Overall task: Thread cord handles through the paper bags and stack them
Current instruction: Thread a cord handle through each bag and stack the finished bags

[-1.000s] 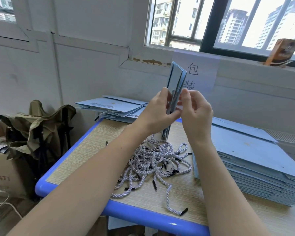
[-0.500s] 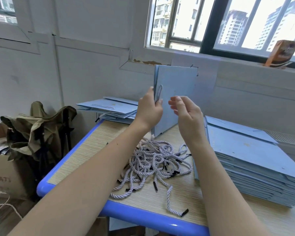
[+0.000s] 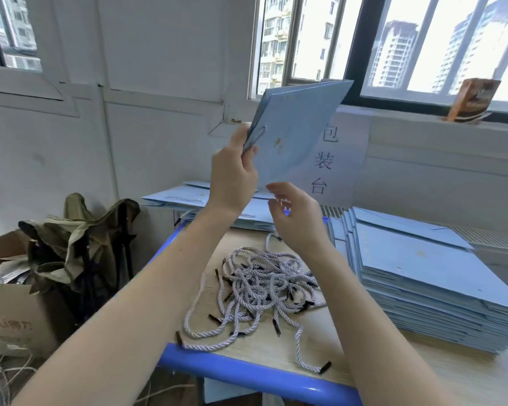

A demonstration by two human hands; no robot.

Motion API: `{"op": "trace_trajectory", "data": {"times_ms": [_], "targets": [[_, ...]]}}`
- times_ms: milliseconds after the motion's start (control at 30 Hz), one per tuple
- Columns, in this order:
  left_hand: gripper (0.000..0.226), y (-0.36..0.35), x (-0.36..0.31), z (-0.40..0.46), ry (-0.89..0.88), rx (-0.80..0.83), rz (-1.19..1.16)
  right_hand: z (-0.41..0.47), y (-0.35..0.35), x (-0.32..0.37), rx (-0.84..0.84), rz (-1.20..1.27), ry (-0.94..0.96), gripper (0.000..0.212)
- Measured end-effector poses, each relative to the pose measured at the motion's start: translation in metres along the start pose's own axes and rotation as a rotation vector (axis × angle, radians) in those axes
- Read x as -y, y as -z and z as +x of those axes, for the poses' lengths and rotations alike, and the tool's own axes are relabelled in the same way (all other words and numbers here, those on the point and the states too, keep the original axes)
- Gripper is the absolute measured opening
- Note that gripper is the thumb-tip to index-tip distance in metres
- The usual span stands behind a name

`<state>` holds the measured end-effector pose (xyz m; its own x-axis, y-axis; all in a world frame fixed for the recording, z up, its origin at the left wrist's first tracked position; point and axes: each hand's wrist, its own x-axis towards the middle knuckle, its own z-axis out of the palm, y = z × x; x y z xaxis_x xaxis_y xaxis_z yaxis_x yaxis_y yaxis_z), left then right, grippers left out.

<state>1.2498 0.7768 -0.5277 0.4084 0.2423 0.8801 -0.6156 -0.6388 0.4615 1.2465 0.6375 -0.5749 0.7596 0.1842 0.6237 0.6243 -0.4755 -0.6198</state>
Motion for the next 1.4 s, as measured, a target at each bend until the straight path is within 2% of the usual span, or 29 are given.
{"op": "trace_trajectory", "data": {"times_ms": [100, 200, 267, 400, 467, 533, 633, 767, 867, 933, 1000, 1067, 1167, 1200, 1300, 1400], "targets": [[0.032, 0.037, 0.011, 0.024, -0.250, -0.019, 0.206, 0.017, -0.009, 0.017, 0.042, -0.004, -0.006, 0.026], [0.049, 0.064, 0.043, 0.035, -0.328, 0.028, 0.405, 0.034, -0.023, 0.028, 0.069, -0.043, -0.077, 0.028], [0.052, 0.074, 0.073, 0.028, -0.364, 0.110, 0.517, 0.042, -0.031, 0.028, 0.069, -0.074, -0.159, 0.028], [0.056, 0.071, 0.128, -0.006, -0.147, 0.554, 0.567, 0.044, -0.047, 0.015, 0.100, -0.131, -0.316, 0.026], [0.059, 0.068, 0.144, -0.025, -0.030, 0.710, 0.537, 0.038, -0.054, 0.005, 0.134, -0.165, -0.324, 0.026], [0.059, 0.068, 0.147, -0.031, 0.072, 0.713, 0.451, 0.034, -0.058, -0.001, 0.164, -0.194, -0.288, 0.028], [0.057, 0.068, 0.145, -0.025, 0.087, 0.694, 0.384, 0.031, -0.062, -0.004, 0.156, -0.217, -0.235, 0.026], [0.056, 0.064, 0.138, -0.024, 0.129, 0.775, 0.341, 0.027, -0.065, -0.002, 0.150, -0.247, -0.189, 0.020], [0.044, 0.066, 0.132, -0.015, 0.243, 0.837, 0.290, 0.025, -0.062, 0.000, 0.152, -0.244, -0.182, 0.022], [0.038, 0.069, 0.122, -0.007, 0.321, 0.774, 0.217, 0.023, -0.060, -0.001, 0.154, -0.232, -0.184, 0.022], [0.041, 0.074, 0.128, 0.001, 0.375, 0.540, 0.202, 0.022, -0.058, -0.001, 0.150, -0.220, -0.189, 0.024], [0.039, 0.080, 0.146, 0.006, 0.511, 0.367, 0.333, 0.022, -0.055, 0.000, 0.154, -0.222, -0.191, 0.030], [0.042, 0.085, 0.162, -0.001, 0.828, 0.421, 0.392, 0.022, -0.051, 0.003, 0.217, -0.217, -0.215, 0.043], [0.043, 0.085, 0.161, -0.005, 0.862, 0.421, 0.356, 0.023, -0.051, 0.003, 0.238, -0.211, -0.223, 0.046], [0.043, 0.075, 0.149, -0.009, 0.779, 0.354, 0.338, 0.027, -0.051, 0.000, 0.246, -0.189, -0.264, 0.052], [0.042, 0.058, 0.129, -0.003, 0.706, 0.386, 0.443, 0.030, -0.039, -0.005, 0.205, -0.199, -0.301, 0.050]]}}
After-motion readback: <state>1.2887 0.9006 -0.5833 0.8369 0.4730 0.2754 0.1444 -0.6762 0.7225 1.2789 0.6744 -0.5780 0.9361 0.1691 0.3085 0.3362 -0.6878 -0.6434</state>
